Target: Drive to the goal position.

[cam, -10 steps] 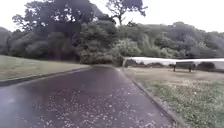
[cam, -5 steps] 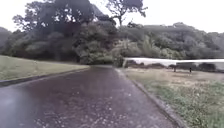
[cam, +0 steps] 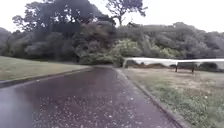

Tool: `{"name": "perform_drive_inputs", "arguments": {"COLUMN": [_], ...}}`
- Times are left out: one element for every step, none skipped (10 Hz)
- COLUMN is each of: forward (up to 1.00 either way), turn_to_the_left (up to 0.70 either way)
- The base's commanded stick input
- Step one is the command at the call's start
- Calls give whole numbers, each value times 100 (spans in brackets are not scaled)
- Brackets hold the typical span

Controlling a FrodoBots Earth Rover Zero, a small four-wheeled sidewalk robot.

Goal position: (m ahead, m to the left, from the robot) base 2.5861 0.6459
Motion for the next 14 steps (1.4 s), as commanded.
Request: {"name": "perform_drive_inputs", "arguments": {"forward": [4, 4, 4, 4, 4, 4, 4, 4, 4, 4, 4, 4, 4, 4], "turn_to_the_left": [1, 1, 1, 0, -16, -16, -16, -16, -16, -16, -16, -16, -16, -16]}}
